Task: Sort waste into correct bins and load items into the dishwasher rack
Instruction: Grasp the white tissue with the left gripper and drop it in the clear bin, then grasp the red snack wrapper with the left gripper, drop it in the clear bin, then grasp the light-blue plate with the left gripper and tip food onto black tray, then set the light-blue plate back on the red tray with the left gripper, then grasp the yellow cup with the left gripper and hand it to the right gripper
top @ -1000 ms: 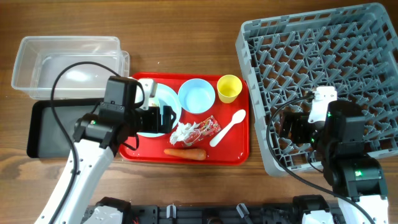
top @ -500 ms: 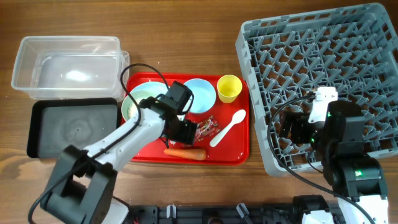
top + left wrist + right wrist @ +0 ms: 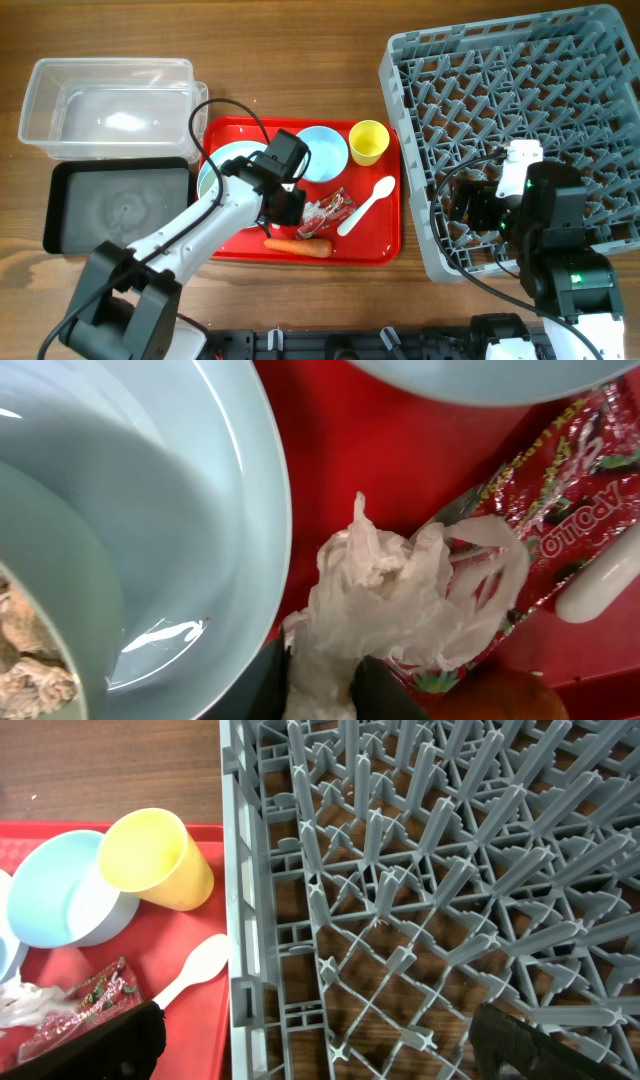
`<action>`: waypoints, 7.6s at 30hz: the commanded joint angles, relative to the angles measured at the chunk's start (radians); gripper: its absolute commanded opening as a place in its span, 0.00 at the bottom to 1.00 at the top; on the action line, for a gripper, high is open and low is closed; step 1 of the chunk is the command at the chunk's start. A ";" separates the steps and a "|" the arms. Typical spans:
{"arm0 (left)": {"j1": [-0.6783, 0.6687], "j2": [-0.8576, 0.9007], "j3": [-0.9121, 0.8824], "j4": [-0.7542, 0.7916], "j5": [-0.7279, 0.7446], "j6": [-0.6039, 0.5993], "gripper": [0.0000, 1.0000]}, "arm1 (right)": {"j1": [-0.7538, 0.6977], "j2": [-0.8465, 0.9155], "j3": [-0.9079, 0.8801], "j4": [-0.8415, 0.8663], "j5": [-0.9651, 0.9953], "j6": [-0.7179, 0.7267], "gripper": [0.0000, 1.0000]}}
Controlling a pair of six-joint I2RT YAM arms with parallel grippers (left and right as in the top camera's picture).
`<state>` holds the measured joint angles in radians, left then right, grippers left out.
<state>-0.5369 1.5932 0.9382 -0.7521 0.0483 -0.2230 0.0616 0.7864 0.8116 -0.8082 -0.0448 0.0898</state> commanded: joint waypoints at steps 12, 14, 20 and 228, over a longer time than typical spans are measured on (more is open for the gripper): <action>0.376 -0.304 0.226 0.096 -0.167 -0.005 0.04 | -0.004 0.002 0.022 -0.001 -0.008 0.018 1.00; 0.504 -0.274 0.226 0.194 -0.166 -0.006 0.04 | -0.004 0.002 0.022 0.000 -0.008 0.018 1.00; 0.662 -0.059 0.226 0.373 -0.166 -0.005 0.57 | -0.004 0.002 0.022 -0.002 -0.008 0.018 1.00; -0.016 0.018 0.147 0.591 0.168 0.032 0.79 | -0.004 0.006 0.022 -0.023 -0.035 0.019 1.00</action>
<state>-0.5552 1.5028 1.0817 -0.2050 0.2459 -0.1234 0.0616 0.7929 0.8143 -0.8322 -0.0635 0.0925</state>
